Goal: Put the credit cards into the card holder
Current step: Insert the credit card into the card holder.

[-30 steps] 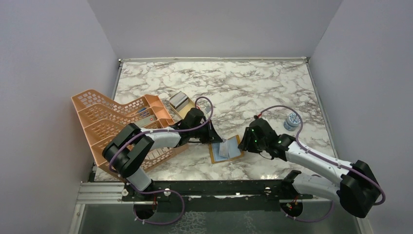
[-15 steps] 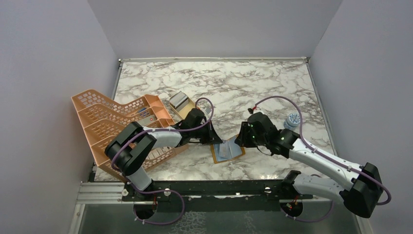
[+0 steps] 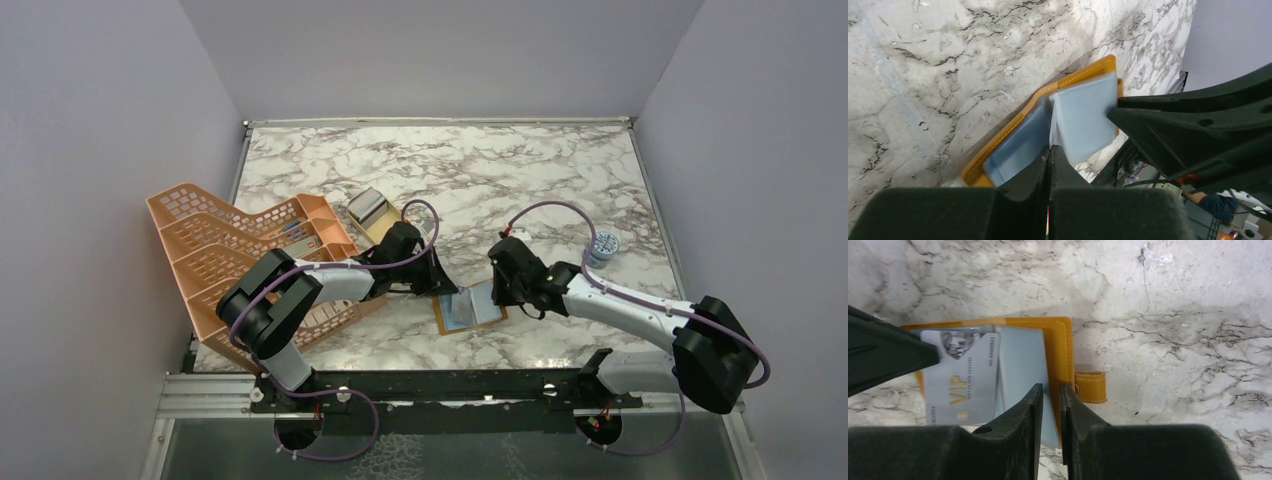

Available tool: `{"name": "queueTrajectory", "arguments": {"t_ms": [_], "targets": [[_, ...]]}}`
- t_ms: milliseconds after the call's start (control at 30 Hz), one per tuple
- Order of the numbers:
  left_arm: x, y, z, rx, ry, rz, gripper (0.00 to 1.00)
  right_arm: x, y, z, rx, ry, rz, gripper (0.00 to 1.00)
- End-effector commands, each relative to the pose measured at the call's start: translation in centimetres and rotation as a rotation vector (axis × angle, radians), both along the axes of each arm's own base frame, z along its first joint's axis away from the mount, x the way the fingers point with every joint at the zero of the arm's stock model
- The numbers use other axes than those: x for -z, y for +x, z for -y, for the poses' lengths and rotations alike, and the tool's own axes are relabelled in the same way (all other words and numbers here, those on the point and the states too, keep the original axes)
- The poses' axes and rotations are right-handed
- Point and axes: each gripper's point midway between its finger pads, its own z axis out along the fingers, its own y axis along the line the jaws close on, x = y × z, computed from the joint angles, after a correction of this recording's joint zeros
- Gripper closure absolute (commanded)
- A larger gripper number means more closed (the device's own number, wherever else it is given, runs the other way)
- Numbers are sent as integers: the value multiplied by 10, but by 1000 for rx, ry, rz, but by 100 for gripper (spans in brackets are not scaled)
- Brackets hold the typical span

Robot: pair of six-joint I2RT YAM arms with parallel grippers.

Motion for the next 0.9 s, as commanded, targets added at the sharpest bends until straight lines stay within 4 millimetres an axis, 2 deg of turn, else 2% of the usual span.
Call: {"name": "queueTrajectory", "arguments": {"t_ms": [0,167,333,467,767,800,867], "targets": [[-12,4,9,1,-46,16,100,18,0,9,35,-27,13,82],[-11,2,12,-3,-61,1,100,32,-10,17,62,-22,-14,83],[-14,0,17,-1,-88,-9,100,41,-22,15,69,21,-53,84],[-18,0,23,10,-112,-7,100,41,-25,16,74,42,-53,84],[-5,-1,21,0,-85,-23,100,36,-25,15,77,53,-46,85],[4,-3,19,-4,-67,-41,100,36,-25,15,76,53,-47,85],[10,-4,16,-11,-54,-51,100,37,-25,15,78,53,-48,85]]}}
